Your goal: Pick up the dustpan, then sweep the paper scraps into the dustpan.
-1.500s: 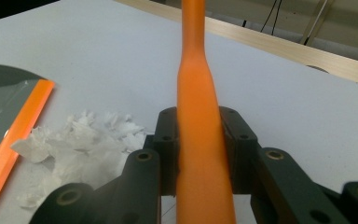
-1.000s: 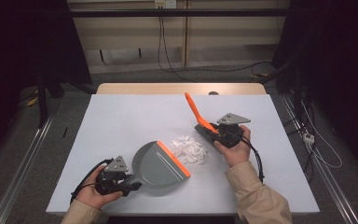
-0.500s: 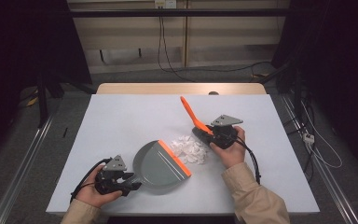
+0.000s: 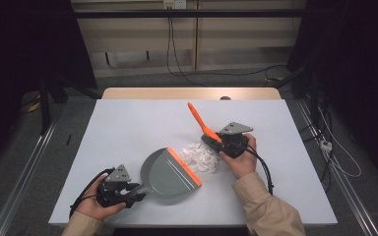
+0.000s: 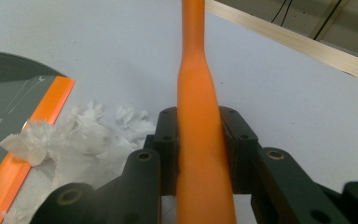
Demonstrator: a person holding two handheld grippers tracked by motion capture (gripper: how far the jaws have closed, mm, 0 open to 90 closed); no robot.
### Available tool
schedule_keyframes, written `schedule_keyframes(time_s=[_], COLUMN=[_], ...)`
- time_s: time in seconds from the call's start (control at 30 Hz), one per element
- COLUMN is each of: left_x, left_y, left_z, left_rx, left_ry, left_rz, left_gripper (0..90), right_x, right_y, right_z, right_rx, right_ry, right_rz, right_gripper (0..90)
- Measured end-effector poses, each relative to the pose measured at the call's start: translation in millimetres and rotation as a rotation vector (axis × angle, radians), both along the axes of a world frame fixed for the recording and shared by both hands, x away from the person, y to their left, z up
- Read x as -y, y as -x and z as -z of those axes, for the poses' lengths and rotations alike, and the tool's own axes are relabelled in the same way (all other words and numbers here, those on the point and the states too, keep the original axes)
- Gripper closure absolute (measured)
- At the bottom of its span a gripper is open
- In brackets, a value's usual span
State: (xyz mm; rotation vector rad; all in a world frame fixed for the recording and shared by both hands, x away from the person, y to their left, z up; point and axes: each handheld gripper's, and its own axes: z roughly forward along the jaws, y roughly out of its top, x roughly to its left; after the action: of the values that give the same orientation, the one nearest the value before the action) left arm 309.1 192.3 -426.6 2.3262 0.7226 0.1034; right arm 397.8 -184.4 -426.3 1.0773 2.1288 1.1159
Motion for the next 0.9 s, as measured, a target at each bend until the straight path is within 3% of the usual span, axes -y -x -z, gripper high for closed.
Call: schedule_keyframes(time_s=[0.2,0.47,0.9], left_x=[0.8,-1.7,-4.8], left_y=[-0.7,0.1,-1.5], left_z=[-2.6,-5.2,-6.7], left_rx=[0.006,-0.008,-0.03], left_ry=[-0.031,-0.003,-0.022], left_rz=[-0.007,-0.027,-0.027], left_gripper=[62.0,62.2,62.3], right_x=[-1.9,-2.6,-7.2], right_y=[1.2,1.1,1.0], right_z=[0.3,0.1,0.1], right_rx=[0.002,0.002,-0.003], right_ry=[0.002,0.003,-0.001], right_rz=[0.002,0.002,-0.005], right_gripper=[71.4,71.4,71.4])
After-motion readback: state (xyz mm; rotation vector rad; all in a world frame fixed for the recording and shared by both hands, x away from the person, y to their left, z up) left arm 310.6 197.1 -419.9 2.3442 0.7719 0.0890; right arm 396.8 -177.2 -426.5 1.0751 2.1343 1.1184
